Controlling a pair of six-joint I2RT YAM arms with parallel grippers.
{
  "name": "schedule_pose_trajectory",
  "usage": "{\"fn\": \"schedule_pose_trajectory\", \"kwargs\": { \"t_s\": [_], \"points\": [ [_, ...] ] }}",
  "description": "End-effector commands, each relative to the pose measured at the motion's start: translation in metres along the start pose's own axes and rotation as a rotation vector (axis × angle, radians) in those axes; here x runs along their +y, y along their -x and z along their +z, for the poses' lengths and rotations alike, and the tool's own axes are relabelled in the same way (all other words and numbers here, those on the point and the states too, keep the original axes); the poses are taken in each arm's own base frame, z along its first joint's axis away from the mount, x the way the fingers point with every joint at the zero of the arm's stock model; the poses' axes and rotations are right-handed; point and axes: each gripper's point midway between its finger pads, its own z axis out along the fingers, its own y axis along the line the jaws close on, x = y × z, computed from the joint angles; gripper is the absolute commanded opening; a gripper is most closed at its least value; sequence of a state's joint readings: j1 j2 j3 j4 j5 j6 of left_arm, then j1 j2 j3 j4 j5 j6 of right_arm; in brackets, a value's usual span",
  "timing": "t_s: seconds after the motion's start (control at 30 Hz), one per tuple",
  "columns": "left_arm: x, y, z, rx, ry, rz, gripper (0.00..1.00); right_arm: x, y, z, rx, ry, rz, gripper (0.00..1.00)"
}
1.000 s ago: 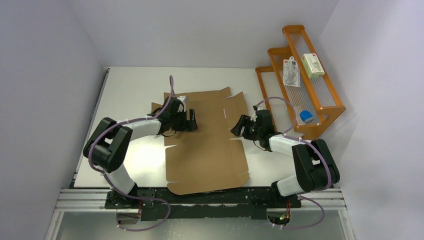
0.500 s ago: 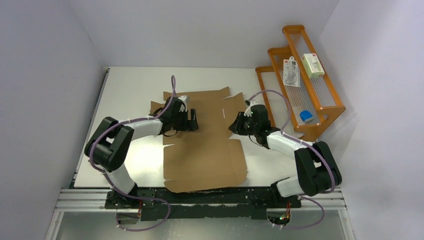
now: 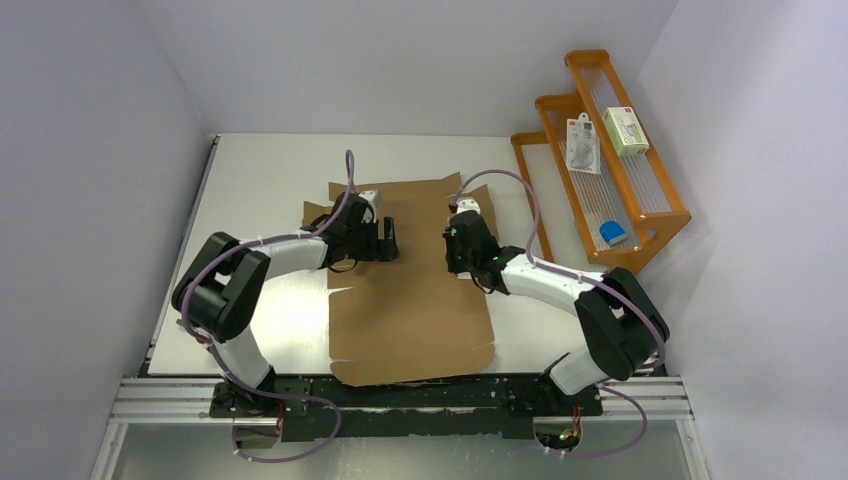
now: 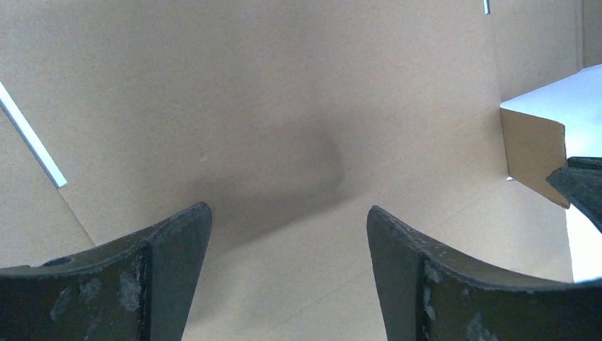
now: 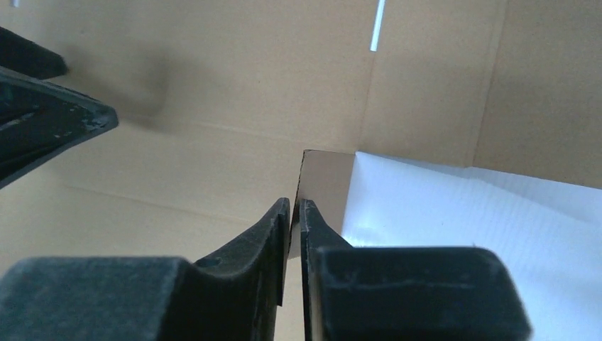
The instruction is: Fold the paper box
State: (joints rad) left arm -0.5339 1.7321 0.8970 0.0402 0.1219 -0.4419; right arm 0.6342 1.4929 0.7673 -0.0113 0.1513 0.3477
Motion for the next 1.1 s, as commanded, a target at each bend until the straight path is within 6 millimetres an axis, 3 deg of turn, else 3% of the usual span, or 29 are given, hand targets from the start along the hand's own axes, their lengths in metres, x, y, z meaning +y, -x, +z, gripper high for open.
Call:
{"fn": "schedule_pose_trajectory", "kwargs": {
  "t_s": [0.0, 0.13, 0.27, 0.43, 0.67, 0.83, 1.07],
  "points": [
    [-0.004, 0.001, -0.002, 0.019, 0.020, 0.006, 0.86, -0.022, -0.005, 0.000, 0.020, -0.140, -0.051, 0.19],
    [-0.014, 0.027, -0.027, -0.045, 0.024, 0.018, 0.86, -0.026, -0.007, -0.001, 0.014, -0.159, -0.047, 0.28],
    [-0.011, 0.039, -0.059, -0.098, 0.067, 0.010, 0.89, -0.028, -0.013, 0.002, 0.014, -0.151, -0.031, 0.30],
    [0.008, 0.030, -0.096, -0.142, 0.088, -0.068, 0.93, -0.029, -0.017, 0.007, 0.005, -0.103, 0.030, 0.28],
    [0.050, 0.005, -0.140, -0.216, 0.146, -0.215, 0.95, -0.040, -0.016, 0.009, -0.010, 0.034, 0.197, 0.13],
    [0.074, -0.006, -0.153, -0.251, 0.215, -0.298, 0.97, -0.041, -0.011, 0.005, -0.018, 0.160, 0.312, 0.02],
    [0.074, -0.018, -0.137, -0.231, 0.131, -0.406, 0.97, -0.033, -0.001, -0.007, -0.037, 0.321, 0.419, 0.00]
  ]
}}
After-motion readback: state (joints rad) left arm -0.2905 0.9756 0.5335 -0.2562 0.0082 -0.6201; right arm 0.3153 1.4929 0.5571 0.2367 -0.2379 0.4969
